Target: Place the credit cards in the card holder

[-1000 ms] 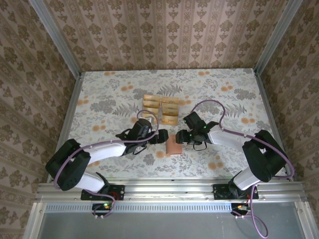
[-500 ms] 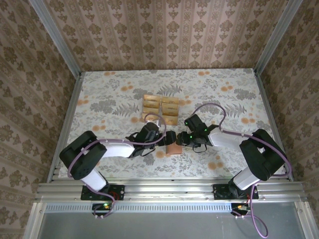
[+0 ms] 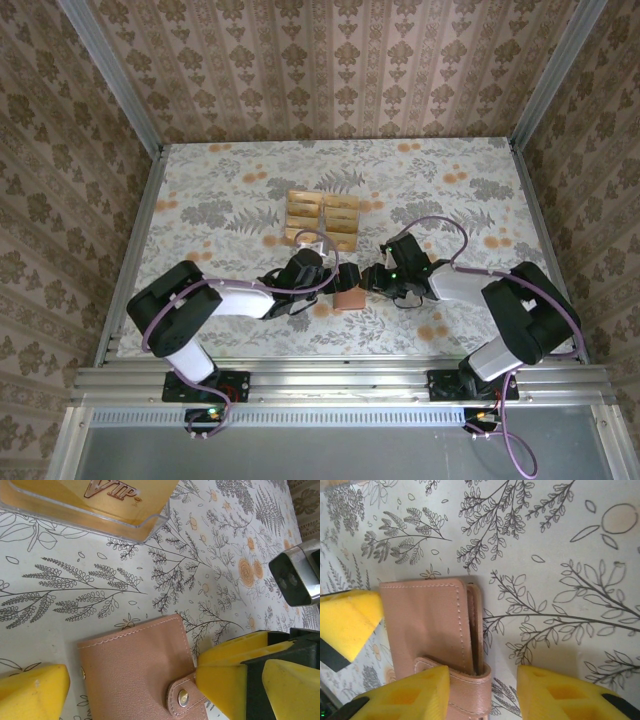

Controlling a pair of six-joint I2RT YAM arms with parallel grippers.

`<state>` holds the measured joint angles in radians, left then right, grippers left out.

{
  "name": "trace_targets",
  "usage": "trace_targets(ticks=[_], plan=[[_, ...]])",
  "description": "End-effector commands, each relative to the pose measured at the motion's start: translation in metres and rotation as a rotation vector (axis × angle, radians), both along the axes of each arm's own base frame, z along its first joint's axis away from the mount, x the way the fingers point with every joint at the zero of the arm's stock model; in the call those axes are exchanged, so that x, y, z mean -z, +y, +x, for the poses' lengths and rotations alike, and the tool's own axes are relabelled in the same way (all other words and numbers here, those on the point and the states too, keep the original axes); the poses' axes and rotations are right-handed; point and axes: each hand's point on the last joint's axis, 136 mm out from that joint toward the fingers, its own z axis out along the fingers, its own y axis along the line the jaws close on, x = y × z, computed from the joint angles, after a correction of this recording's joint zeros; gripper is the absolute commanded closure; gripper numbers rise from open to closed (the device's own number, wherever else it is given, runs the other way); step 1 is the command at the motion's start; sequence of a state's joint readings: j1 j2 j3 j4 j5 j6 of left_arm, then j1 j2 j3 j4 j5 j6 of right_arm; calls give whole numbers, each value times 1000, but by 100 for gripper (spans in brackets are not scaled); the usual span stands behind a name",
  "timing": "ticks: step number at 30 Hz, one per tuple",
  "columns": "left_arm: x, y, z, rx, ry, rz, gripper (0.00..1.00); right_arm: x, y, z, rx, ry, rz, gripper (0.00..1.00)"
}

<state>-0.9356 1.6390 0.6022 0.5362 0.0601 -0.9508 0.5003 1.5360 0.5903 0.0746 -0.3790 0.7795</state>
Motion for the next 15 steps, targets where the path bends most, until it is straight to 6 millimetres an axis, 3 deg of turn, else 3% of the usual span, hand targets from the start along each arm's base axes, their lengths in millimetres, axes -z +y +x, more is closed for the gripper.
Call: trace_targets(ticks=[1, 8, 15], plan=[[5, -4, -3, -2, 20, -11, 0, 1, 27, -14, -73, 47, 127, 61], [5, -6, -4, 1, 18, -11, 0, -10, 35, -14, -88, 42, 188, 73], [4, -10, -4, 6, 15, -20, 0, -12, 34, -12, -77, 42, 201, 99]])
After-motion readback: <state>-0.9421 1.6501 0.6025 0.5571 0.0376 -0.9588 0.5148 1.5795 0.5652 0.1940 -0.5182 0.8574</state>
